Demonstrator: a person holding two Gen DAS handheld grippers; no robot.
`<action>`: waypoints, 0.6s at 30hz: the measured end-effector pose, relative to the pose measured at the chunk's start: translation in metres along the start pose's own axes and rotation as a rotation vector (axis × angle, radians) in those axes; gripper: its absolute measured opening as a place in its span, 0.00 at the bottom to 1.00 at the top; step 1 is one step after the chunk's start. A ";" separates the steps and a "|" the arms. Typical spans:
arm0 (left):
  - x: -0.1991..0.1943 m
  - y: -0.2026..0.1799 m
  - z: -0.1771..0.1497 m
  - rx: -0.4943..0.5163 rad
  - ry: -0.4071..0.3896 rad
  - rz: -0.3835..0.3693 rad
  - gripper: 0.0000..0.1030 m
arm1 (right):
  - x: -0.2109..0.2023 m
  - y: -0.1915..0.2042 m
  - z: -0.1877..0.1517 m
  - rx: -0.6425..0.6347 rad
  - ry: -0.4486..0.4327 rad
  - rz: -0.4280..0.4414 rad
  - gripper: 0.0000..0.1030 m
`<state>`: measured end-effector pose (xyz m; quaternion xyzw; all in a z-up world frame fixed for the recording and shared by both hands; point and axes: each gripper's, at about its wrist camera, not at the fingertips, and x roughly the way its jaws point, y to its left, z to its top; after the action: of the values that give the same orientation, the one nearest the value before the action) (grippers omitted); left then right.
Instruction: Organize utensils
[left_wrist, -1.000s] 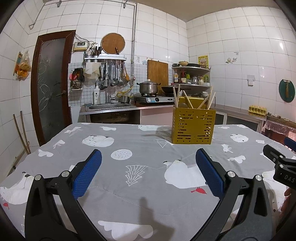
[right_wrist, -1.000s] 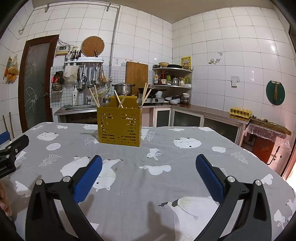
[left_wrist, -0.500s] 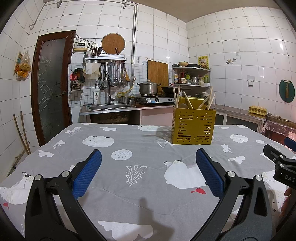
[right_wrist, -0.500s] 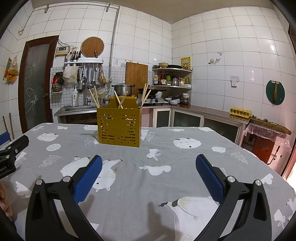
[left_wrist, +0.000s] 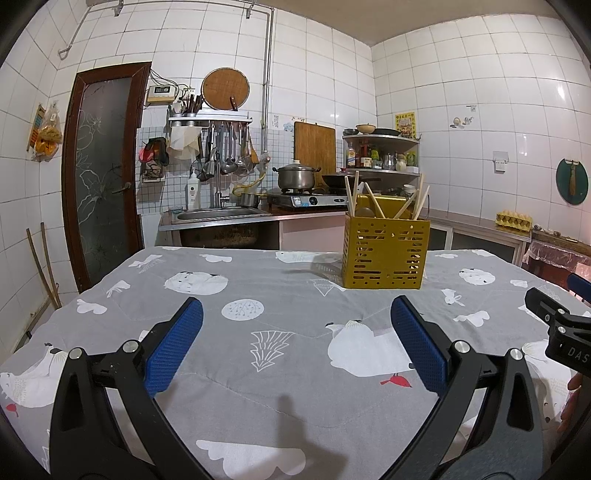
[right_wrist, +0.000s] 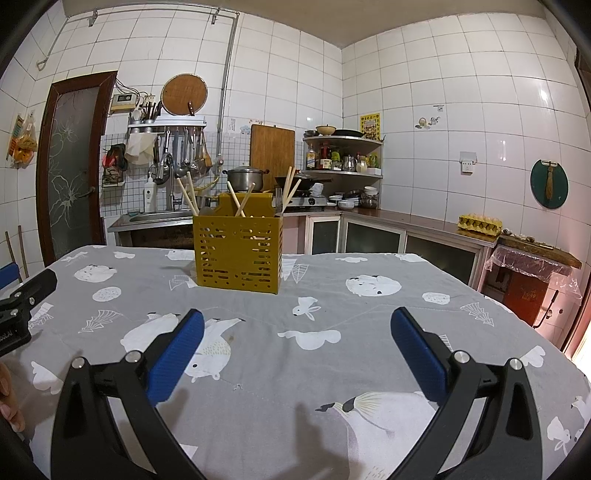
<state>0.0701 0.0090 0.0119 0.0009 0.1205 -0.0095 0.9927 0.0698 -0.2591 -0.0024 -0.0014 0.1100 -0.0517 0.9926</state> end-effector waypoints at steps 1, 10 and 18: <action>0.000 0.000 0.000 0.000 0.000 0.000 0.95 | 0.000 0.000 0.000 0.000 0.000 0.000 0.96; 0.000 0.000 0.000 0.000 -0.002 0.000 0.95 | 0.000 0.000 0.000 0.000 0.001 0.000 0.96; -0.001 -0.001 0.000 0.000 -0.002 0.000 0.95 | 0.000 0.000 -0.001 0.001 -0.001 0.000 0.96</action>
<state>0.0695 0.0081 0.0118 0.0007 0.1196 -0.0093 0.9928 0.0698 -0.2595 -0.0029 -0.0009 0.1096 -0.0515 0.9926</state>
